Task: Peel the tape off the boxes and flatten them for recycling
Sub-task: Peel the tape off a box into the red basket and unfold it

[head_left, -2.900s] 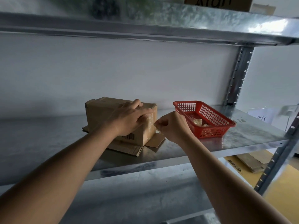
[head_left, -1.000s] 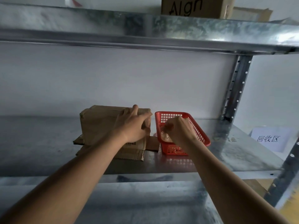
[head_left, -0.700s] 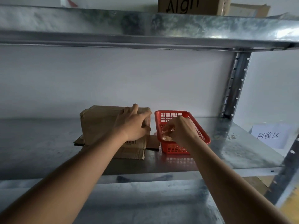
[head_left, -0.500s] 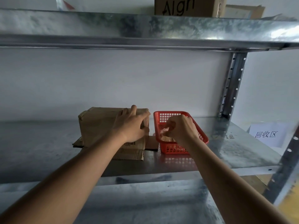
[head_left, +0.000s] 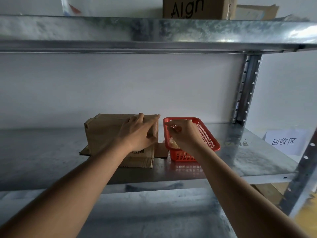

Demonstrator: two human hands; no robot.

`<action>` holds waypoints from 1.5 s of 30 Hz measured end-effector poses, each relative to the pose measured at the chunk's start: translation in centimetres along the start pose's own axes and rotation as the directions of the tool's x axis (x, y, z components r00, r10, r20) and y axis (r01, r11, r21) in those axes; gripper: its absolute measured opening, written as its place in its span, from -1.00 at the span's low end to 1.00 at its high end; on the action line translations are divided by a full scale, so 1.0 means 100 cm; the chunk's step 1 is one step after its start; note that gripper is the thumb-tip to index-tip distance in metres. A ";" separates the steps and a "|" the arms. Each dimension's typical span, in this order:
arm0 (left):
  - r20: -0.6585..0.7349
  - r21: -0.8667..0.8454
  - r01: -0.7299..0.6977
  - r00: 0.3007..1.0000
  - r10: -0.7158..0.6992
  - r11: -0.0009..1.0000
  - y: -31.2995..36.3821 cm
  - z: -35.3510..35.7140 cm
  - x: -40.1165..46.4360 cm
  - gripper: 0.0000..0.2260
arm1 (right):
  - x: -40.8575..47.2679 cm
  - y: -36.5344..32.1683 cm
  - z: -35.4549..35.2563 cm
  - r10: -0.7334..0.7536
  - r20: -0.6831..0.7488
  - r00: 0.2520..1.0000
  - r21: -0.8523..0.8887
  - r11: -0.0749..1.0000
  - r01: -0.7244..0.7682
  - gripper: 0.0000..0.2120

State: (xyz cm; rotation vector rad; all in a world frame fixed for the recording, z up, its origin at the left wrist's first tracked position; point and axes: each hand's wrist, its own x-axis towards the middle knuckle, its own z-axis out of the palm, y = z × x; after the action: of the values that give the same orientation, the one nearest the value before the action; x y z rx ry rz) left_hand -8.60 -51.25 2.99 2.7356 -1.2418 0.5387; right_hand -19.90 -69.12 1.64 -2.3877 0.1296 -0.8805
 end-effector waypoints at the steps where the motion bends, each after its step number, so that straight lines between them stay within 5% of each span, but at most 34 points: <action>1: -0.008 -0.010 -0.002 1.000 0.002 1.000 -0.001 -0.002 -0.002 -0.15 | 0.001 -0.003 0.002 -0.016 0.007 1.000 0.018 1.000 0.016 -0.74; 6: -0.021 -0.154 0.055 0.998 -0.058 0.987 -0.009 -0.011 -0.019 -0.07 | 0.010 -0.027 0.019 -0.021 0.058 0.998 0.124 0.992 0.014 -0.68; 10: -0.004 -0.425 0.072 0.997 -0.082 0.902 -0.019 -0.024 -0.042 -0.25 | 0.016 -0.046 0.034 -0.001 0.092 0.996 0.167 0.986 -0.014 -0.69; 14: -0.127 -0.345 0.117 0.977 -0.169 0.931 -0.042 -0.037 -0.067 -0.60 | 0.017 -0.058 0.052 0.064 0.115 0.991 0.138 0.987 -0.080 -0.59; 17: -0.170 -0.198 0.309 0.924 -0.343 0.930 -0.070 -0.044 -0.087 -0.72 | 0.016 -0.066 0.056 0.177 0.140 0.974 0.209 0.957 -0.203 -0.63; 23: -0.198 -0.186 0.612 0.743 -0.640 0.768 -0.106 -0.055 -0.112 -0.70 | 0.007 -0.092 0.067 0.362 0.189 0.913 0.215 0.892 -0.398 -0.70; 30: -0.133 -0.552 0.543 0.692 -0.710 0.633 -0.145 -0.061 -0.130 -0.72 | -0.023 -0.122 0.070 0.390 0.011 0.921 0.316 0.872 -0.373 -0.71; 31: -0.098 -0.625 0.519 0.690 -0.718 0.584 -0.147 -0.064 -0.134 -0.69 | -0.027 -0.125 0.071 0.410 0.010 0.912 0.375 0.844 -0.384 -0.73; 33: 0.074 -0.819 0.466 0.663 -0.745 0.334 -0.149 -0.073 -0.139 -0.65 | -0.036 -0.129 0.071 0.448 0.004 0.894 0.504 0.771 -0.389 -0.75; 35: 0.260 -0.879 0.463 0.661 -0.704 0.110 -0.152 -0.083 -0.145 -0.66 | -0.043 -0.134 0.069 0.498 0.003 0.867 0.590 0.699 -0.404 -0.53; 36: 0.317 -0.867 0.489 0.687 -0.654 0.093 -0.155 -0.087 -0.148 -0.68 | -0.045 -0.137 0.068 0.526 0.019 0.850 0.623 0.659 -0.422 -0.42; 40: 0.397 -0.788 0.537 0.818 -0.417 0.302 -0.164 -0.095 -0.159 -0.79 | -0.054 -0.146 0.061 0.592 0.072 0.803 0.703 0.541 -0.462 -0.50; 45: 0.434 -0.717 0.477 0.876 -0.210 0.509 -0.164 -0.106 -0.166 -0.40 | -0.061 -0.149 0.048 0.541 0.163 0.825 0.688 0.537 -0.488 -0.89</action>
State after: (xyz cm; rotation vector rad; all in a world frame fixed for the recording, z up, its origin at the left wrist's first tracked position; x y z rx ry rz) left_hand -9.39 -26.16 8.05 2.1402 -0.6390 -0.4368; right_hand -23.26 -52.82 3.55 -1.4473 0.4247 -0.5652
